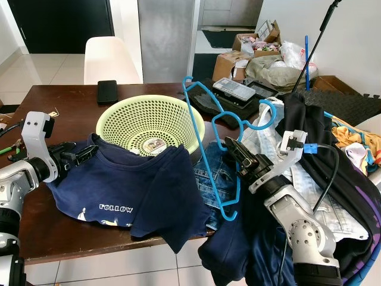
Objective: Hang hanger
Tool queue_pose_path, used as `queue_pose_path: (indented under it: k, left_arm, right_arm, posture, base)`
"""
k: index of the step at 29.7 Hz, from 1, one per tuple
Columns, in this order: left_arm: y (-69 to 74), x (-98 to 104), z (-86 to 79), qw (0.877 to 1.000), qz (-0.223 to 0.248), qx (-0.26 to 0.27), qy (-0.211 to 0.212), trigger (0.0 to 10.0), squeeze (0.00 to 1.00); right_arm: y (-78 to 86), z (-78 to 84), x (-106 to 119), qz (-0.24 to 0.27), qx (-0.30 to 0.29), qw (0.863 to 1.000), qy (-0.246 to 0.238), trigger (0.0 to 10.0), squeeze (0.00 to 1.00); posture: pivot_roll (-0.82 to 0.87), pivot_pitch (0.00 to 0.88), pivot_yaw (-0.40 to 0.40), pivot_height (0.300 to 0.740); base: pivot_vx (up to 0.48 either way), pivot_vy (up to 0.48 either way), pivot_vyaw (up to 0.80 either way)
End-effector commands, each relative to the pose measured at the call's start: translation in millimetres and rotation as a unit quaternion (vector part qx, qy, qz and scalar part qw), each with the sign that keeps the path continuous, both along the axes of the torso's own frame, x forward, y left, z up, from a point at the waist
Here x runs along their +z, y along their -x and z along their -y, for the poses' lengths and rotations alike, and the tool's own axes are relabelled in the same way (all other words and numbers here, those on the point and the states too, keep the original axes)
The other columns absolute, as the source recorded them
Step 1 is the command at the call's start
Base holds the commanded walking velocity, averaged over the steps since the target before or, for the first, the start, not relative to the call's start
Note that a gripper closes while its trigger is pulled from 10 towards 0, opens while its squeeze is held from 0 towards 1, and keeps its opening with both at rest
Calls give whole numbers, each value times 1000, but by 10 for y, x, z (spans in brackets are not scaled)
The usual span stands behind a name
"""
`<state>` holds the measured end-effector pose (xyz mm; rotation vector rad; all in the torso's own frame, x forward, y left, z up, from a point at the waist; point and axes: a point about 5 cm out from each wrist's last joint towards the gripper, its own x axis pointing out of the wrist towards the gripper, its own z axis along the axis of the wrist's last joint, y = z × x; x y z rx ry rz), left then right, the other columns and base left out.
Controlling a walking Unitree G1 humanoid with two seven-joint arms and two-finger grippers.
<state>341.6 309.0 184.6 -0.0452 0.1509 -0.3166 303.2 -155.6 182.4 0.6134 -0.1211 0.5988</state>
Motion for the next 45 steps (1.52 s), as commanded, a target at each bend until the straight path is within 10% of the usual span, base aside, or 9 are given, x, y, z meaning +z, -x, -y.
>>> queue_pose_path:
  k: [1,5,9,12,31,32,36,37,45]
  left_arm:
    - [-10,64,-50,1000,6,3,-27,10000,0]
    - [-21,60,-35,1000,7,0,-29,10000,0]
    - [-45,21,4,1000,5,-9,-26,431,0]
    - [-49,12,8,1000,4,-12,-25,0,0]
    - [-98,56,26,999,26,-8,-16,0,0]
    - [-110,137,50,999,48,-16,2,8784,773]
    - [-117,221,74,997,67,-23,16,8784,773]
    - [-117,303,107,996,85,-33,25,10000,1000]
    - [-120,401,220,993,106,-41,5,10000,1000]
  right_arm:
    - [35,29,15,2,-1,1000,-2,10000,0]
    - [41,33,16,1,-2,1000,-1,10000,0]
    - [59,47,21,1,-4,1000,2,10000,0]
    - [62,51,22,1,-4,1000,3,10000,0]
    - [76,76,25,-1,-7,1000,10,10000,0]
    - [75,77,26,-1,-7,1000,10,10000,0]
    - [74,78,26,-2,-8,1000,9,10000,0]
    - [73,78,26,-2,-8,1000,8,10000,0]
    - [63,70,29,-2,-6,1000,6,10000,0]
  posture:
    - [14,121,-46,740]
    - [11,123,-47,740]
    - [1,129,-46,740]
    - [1,132,-45,740]
    - [-12,137,-49,740]
    - [-10,137,-49,740]
    - [-10,138,-49,740]
    - [-10,138,-49,740]
    - [3,141,-52,740]
  base:
    - [0,0,0]
    - [0,0,0]
    - [0,0,0]
    - [0,0,0]
    - [0,0,0]
    - [0,0,0]
    - [0,0,0]
    - [0,0,0]
    - [0,0,0]
